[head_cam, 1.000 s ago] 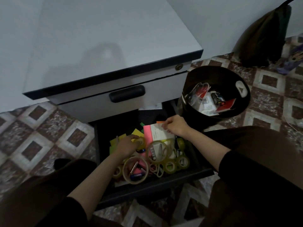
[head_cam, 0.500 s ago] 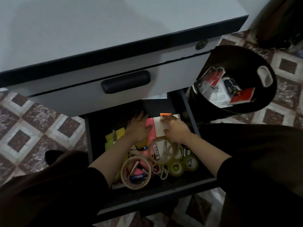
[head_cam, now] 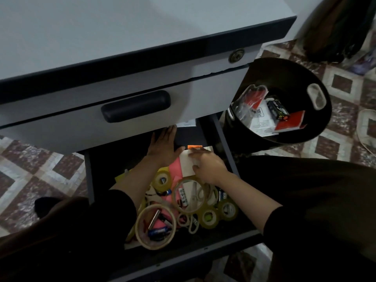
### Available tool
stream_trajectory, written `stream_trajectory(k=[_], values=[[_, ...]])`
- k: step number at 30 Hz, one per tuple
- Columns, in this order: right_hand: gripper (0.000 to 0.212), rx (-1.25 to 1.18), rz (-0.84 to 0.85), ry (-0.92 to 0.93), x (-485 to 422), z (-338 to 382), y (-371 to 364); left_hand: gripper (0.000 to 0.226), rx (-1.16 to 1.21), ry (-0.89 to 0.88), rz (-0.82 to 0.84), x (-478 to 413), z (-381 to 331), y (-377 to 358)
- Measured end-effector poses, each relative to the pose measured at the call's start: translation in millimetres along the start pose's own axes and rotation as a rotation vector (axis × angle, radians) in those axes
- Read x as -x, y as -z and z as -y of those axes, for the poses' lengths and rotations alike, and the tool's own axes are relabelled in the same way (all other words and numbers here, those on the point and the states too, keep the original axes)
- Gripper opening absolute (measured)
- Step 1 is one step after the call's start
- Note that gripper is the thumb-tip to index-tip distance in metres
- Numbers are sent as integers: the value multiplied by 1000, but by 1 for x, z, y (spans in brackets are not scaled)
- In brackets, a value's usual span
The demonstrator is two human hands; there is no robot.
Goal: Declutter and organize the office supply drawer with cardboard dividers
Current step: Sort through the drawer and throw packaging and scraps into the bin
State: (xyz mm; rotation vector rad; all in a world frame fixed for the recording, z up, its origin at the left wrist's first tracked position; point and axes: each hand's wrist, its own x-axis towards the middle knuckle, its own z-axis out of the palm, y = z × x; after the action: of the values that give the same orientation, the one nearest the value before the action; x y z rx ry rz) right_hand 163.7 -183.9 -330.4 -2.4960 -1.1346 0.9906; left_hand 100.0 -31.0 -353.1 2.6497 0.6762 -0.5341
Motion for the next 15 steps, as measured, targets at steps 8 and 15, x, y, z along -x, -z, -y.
stream_trajectory(k=[8, 15], values=[[40, -27, -20, -37, 2, 4, 3, 65, -69, -42, -9, 32, -1, 0], [27, 0, 14, -23, 9, 4, 7, 53, -164, -14, -50, 72, 0, -5]])
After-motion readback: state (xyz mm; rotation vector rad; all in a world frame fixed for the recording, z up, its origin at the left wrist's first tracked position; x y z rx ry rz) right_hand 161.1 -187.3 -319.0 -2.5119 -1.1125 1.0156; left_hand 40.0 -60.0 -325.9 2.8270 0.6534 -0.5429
